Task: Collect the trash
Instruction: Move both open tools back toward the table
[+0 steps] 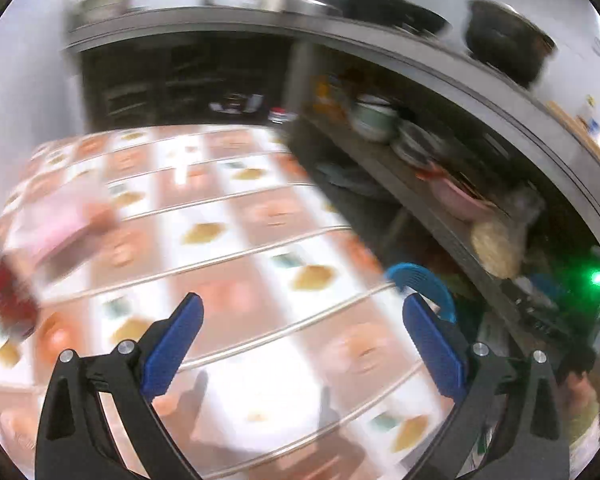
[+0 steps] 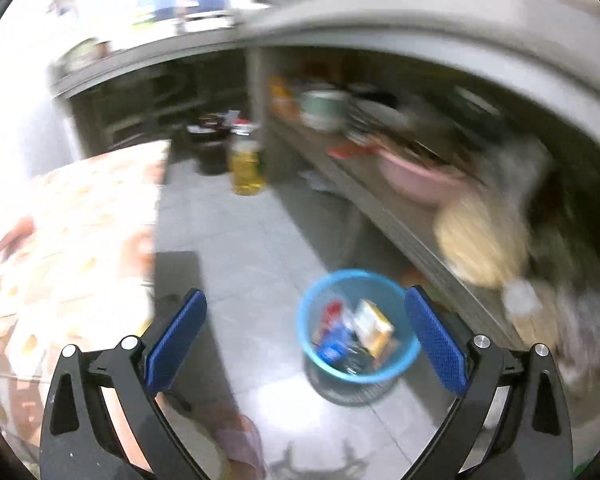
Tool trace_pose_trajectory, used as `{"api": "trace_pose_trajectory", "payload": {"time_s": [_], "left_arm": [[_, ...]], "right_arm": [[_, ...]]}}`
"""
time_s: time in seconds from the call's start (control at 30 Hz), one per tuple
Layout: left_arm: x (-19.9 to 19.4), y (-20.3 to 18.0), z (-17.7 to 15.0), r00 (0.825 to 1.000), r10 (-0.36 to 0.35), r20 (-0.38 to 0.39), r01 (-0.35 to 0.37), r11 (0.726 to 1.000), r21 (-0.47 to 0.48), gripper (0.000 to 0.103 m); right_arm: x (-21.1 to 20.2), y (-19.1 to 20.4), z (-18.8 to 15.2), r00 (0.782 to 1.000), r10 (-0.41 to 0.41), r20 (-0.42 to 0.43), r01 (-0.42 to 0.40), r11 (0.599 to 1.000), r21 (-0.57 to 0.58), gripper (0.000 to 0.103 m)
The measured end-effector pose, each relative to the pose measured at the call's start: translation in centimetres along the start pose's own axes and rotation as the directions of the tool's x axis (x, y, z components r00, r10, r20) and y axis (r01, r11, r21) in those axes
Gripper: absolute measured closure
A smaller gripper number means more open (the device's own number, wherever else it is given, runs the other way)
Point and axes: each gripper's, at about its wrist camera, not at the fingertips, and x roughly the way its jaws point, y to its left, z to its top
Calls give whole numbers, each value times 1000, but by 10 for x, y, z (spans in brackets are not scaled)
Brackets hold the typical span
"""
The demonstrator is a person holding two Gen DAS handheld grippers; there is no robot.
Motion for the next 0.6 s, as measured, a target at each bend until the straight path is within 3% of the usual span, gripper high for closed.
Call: {"api": "trace_pose_trajectory", "payload": {"time_s": [0.17,0.27,0.3,0.4,0.5,0.6], "left_arm": [[-34,68,-26,993,106,49,-100,988,-121,5],[-50,103,-37,985,158,71,-141,968,-208,5],[-55,114,-41,980,184,81,-161,959,-235,5],[-62,139,-50,966,239,95,-206,941,-269,5],[-65,155,-56,962,240,127,-200,943,-266,5],[-61,160,-58,965,219,145,-180,953,-244,5]], "right_arm": [[-2,81,26,986,165,-2,-163,978,-131,8],[-4,123,41,952,305,2,-299,933,-199,8],[-6,137,49,929,371,-10,-365,908,-204,8],[-6,169,72,828,559,-42,-557,813,-169,8],[1,203,93,768,634,-92,-641,756,-134,8],[25,239,109,702,684,-200,-704,708,-47,8]]}}
